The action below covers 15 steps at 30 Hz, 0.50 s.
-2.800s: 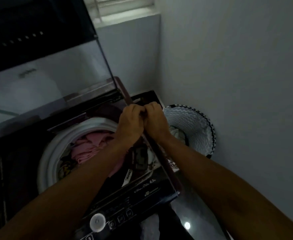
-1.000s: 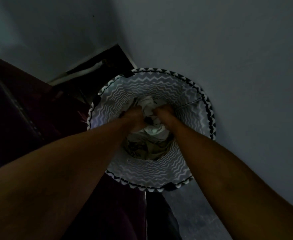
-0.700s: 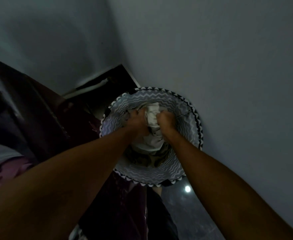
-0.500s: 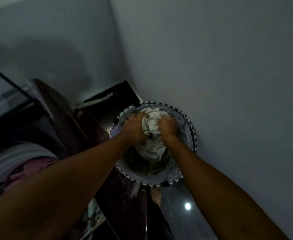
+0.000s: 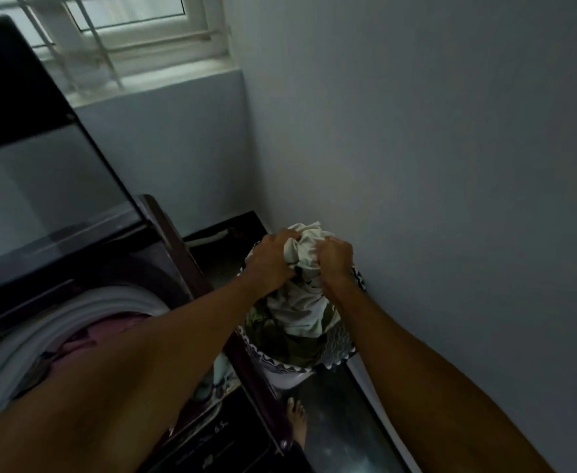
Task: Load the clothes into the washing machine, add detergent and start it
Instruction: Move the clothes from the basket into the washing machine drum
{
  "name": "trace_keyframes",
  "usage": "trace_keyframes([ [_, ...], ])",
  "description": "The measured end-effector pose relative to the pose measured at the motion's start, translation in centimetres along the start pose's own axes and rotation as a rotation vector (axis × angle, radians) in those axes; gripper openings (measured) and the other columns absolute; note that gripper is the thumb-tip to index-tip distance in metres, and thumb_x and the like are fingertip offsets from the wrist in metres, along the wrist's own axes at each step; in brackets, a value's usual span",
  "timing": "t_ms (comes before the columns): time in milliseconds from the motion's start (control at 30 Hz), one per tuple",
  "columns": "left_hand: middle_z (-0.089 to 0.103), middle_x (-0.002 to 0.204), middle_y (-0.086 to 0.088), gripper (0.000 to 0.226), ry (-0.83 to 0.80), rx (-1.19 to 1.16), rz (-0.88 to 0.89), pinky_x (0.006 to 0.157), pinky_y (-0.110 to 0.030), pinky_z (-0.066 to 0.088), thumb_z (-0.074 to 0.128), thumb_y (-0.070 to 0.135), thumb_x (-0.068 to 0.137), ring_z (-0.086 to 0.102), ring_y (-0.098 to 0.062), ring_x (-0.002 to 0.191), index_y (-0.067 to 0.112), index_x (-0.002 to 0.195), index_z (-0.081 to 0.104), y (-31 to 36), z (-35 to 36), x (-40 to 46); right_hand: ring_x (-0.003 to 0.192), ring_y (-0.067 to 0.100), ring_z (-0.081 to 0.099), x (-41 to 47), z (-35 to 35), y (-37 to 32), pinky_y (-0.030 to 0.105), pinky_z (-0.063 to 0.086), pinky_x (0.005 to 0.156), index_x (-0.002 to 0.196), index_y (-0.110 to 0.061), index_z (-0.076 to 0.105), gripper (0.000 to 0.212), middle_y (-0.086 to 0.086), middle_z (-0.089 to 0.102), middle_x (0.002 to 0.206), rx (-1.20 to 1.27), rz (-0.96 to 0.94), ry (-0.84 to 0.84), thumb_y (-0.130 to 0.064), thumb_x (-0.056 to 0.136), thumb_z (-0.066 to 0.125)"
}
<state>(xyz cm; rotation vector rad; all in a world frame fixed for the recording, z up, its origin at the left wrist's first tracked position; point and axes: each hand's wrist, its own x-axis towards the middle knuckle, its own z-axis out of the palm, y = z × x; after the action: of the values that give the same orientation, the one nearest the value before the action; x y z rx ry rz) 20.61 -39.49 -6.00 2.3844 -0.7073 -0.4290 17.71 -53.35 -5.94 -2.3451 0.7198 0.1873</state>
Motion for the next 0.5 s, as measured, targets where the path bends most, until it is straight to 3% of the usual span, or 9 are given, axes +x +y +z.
trace_keyframes([
  [67,0.048,0.140,-0.004,0.079,0.051,-0.063,0.021,0.102,-0.046,0.043,0.071,0.041,0.073,0.048,-0.030,0.127,0.023,0.143,0.039,0.6,-1.4,-1.0,0.112,0.024,0.060,-1.2,-1.0,-1.1,0.030,0.041,0.093,0.117,-0.002,0.062,0.031,0.014,0.064,0.121,0.169,0.014,0.118,-0.020,0.104,0.042],
  [100,0.047,0.142,-0.004,0.083,0.081,-0.101,0.039,0.103,-0.046,0.043,0.073,0.042,0.073,0.048,-0.028,0.129,0.024,0.145,0.035,0.5,-1.6,-1.2,0.108,0.024,0.061,-2.2,-1.7,-2.0,0.031,0.043,0.091,0.119,0.001,0.061,0.031,0.018,0.063,0.121,0.272,0.057,0.097,-0.014,0.103,0.038],
  [167,0.039,0.149,-0.006,0.095,0.115,-0.149,0.058,0.108,-0.046,0.039,0.078,0.036,0.075,0.043,-0.026,0.134,0.022,0.151,0.024,1.2,-2.9,-2.3,0.072,0.014,0.063,-4.9,-3.6,-4.3,0.026,0.051,0.063,0.110,0.010,0.062,0.027,0.018,0.068,0.095,0.602,0.096,0.124,-0.006,0.096,0.046],
  [233,0.036,0.153,-0.001,0.098,0.179,-0.213,0.081,0.110,-0.046,0.038,0.076,0.040,0.075,0.041,-0.023,0.137,0.028,0.153,0.018,1.6,-4.4,-3.2,0.048,0.006,0.050,-7.5,-5.0,-6.4,0.018,0.043,0.045,0.100,0.009,0.063,0.022,0.006,0.057,0.066,0.933,0.114,0.148,-0.002,0.091,0.046],
  [400,0.051,0.141,0.009,0.083,0.340,-0.146,0.111,0.103,-0.044,0.044,0.060,0.061,0.082,0.052,-0.014,0.125,0.034,0.151,0.023,2.0,-8.7,-6.1,0.044,0.000,0.044,-11.2,-4.8,-13.0,0.016,0.040,0.052,0.080,0.001,0.055,0.015,0.007,0.042,0.061,0.946,-0.166,0.288,0.004,0.090,0.044],
  [500,0.048,0.143,0.007,0.081,0.415,-0.168,0.101,0.106,-0.043,0.042,0.061,0.059,0.084,0.049,-0.013,0.130,0.036,0.152,0.023,-0.6,-11.4,-7.9,0.045,-0.002,0.044,-12.3,-3.7,-16.3,0.016,0.040,0.052,0.073,-0.002,0.053,0.023,0.007,0.045,0.065,0.922,-0.237,0.206,0.010,0.090,0.043],
])
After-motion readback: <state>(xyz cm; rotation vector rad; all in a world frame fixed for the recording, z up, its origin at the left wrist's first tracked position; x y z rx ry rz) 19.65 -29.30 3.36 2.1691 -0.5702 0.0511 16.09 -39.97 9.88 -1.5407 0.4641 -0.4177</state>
